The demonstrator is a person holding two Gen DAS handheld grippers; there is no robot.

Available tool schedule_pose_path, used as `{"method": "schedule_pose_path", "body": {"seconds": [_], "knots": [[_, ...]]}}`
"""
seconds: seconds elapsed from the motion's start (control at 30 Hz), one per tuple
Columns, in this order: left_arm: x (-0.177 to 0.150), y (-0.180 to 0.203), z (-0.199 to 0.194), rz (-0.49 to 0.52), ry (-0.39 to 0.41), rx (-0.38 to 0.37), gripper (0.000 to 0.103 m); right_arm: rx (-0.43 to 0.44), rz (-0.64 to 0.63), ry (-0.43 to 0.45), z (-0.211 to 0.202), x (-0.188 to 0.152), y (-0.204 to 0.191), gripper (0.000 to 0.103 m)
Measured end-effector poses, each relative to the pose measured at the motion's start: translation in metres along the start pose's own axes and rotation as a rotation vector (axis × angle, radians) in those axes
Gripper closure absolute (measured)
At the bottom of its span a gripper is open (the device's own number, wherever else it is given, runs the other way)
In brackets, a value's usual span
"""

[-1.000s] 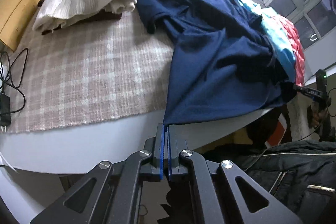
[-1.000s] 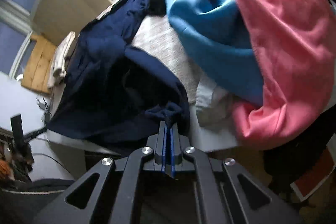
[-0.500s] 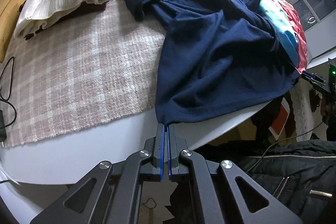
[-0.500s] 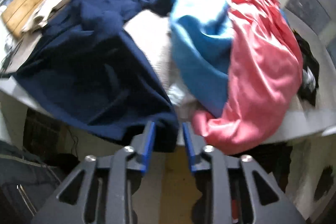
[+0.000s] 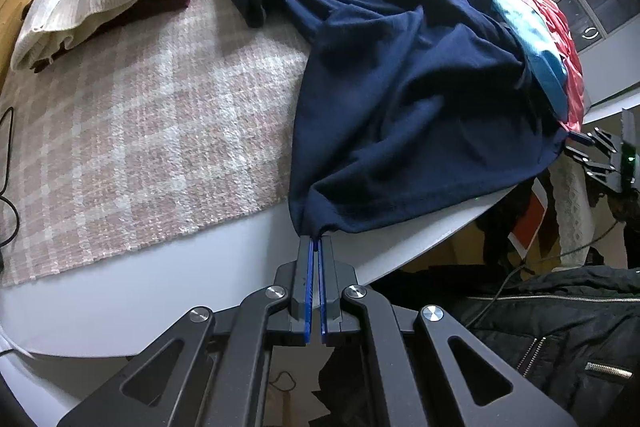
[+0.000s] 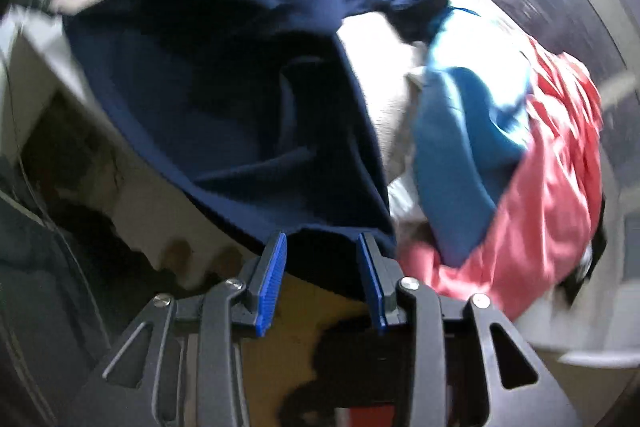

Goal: Fold clothes

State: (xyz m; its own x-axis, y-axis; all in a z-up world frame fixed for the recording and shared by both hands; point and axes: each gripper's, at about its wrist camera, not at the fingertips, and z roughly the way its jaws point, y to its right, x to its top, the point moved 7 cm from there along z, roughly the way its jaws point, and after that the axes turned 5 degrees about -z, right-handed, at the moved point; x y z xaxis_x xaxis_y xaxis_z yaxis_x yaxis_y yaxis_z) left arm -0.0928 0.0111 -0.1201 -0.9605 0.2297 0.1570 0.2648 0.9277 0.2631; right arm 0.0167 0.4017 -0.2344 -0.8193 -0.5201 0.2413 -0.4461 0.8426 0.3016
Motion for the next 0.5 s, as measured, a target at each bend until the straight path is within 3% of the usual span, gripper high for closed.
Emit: {"method": "schedule_pose_path", "body": {"seconds": [0.17, 0.33, 0.43, 0.5], "knots": [[0.001, 0.002, 0.002, 0.014, 0.000, -0.011, 0.101, -0.042, -0.150, -0.046, 0.026, 0.011, -0.009, 0.067], [0.000, 0.005, -0.006, 0.025, 0.025, -0.031, 0.101, 0.051, -0.037, 0.009, 0.001, 0.025, -0.001, 0.067], [-0.004, 0.005, -0.006, 0.041, 0.026, -0.035, 0.101, 0.091, 0.046, 0.034, -0.008, 0.025, 0.009, 0.055], [-0.002, 0.005, -0.001, 0.062, 0.027, -0.012, 0.093, 0.105, 0.085, 0.038, -0.011, 0.023, 0.012, 0.054]]}}
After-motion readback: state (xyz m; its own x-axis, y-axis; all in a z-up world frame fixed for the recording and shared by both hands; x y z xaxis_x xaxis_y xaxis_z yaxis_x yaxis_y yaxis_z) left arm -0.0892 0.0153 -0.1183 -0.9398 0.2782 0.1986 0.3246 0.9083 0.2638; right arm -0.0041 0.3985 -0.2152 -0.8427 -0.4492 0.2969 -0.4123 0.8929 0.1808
